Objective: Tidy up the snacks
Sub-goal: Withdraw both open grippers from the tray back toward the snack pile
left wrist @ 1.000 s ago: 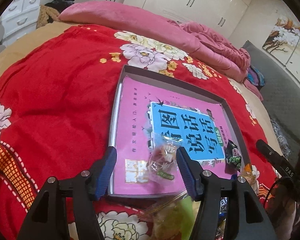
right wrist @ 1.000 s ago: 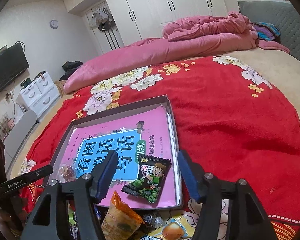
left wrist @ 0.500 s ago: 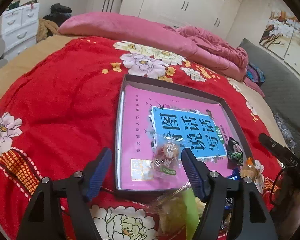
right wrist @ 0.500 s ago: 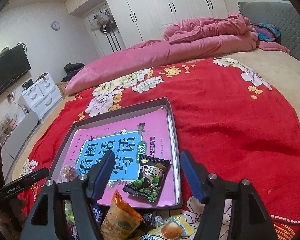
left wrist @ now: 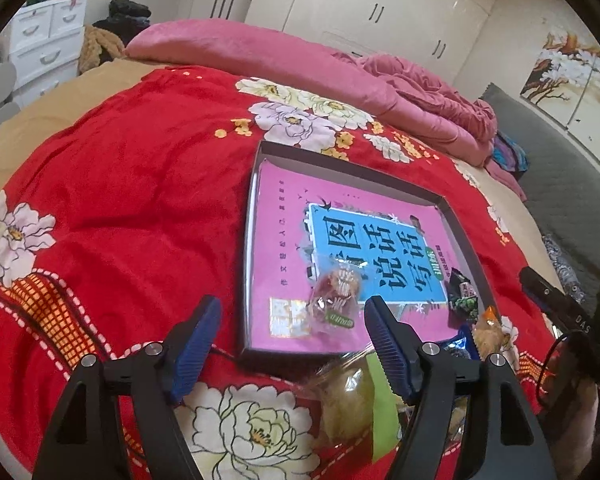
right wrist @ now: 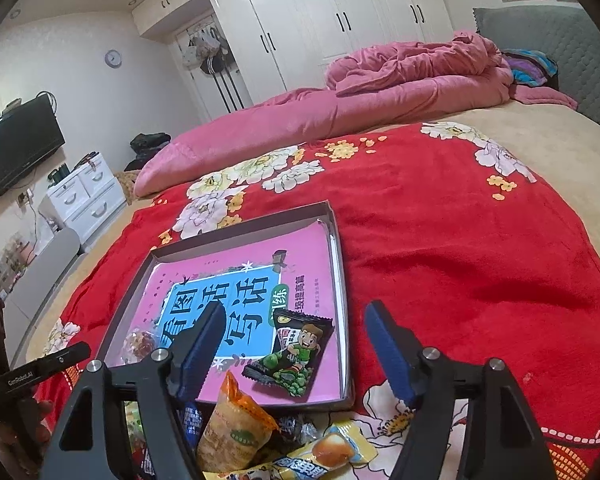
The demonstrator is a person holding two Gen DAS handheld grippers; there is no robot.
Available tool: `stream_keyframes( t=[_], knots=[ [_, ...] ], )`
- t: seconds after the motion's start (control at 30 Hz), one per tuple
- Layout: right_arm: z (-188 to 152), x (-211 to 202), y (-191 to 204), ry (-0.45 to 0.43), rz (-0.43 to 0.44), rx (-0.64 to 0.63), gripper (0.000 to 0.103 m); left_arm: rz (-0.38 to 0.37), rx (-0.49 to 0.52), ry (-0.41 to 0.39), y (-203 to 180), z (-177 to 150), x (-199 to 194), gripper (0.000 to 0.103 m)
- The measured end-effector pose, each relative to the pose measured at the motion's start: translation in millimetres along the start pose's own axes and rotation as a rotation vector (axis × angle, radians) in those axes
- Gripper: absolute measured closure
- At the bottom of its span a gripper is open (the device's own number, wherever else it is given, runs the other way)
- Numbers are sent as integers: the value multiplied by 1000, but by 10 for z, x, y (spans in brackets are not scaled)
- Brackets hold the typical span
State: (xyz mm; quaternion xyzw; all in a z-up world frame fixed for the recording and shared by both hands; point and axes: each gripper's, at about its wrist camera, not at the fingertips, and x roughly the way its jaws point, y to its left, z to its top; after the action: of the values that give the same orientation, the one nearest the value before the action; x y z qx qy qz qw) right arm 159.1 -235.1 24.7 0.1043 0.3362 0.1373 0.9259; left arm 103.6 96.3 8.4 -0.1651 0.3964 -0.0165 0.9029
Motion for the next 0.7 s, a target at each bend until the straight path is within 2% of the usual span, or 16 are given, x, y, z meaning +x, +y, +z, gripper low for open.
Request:
stream_keyframes(
  t=[0.2, 0.7],
  knots=[
    [-47, -97, -26, -6, 3, -11, 31, 13, -9, -3, 20, -52, -63, 27],
    [-179, -224, -46, 7, 5, -22, 31, 14, -35, 50, 40, -205, -114, 27]
  ],
)
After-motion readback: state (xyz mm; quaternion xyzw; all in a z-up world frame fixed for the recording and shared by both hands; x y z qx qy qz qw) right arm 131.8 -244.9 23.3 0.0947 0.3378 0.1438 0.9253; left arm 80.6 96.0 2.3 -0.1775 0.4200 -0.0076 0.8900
